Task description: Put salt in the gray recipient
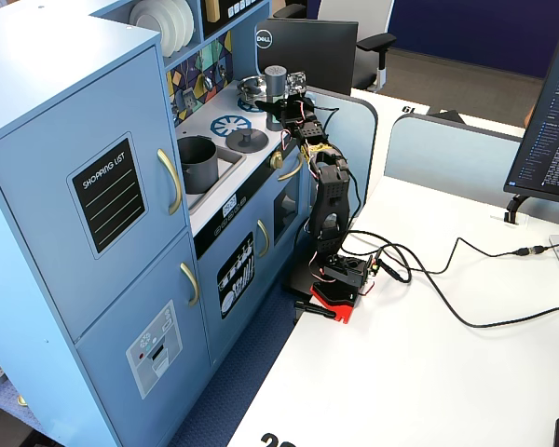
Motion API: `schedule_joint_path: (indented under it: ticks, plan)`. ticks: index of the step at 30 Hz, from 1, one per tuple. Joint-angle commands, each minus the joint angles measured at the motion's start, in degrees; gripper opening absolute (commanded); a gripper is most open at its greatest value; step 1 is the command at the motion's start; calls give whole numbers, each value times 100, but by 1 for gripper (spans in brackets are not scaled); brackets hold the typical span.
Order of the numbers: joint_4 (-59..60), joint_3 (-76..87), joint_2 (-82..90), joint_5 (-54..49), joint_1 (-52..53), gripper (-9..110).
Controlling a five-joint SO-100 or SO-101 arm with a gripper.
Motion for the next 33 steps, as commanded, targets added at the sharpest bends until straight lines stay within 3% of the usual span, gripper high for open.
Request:
schedule_joint_path:
  ticks: [1,10,11,13,14,21,26,30,33]
  plan:
    - [-149,-888,-290,-62,-167,54]
    - [-220,-1890,-1125,-211,-316,45]
    - [-308,-1907,-1178,-352,-334,36]
    - [-466,-1916,-1239,-668,-404,5]
    - [-580,-1942,-1266,-571,-439,0]
    - [-896,-2065,-659,308,-527,0]
    - [844,-2224,721,1749,-896,0]
    - [2654,-2232,1749,3727,-1811,0]
    - [3261,-1784,2373,5335,-2769,0]
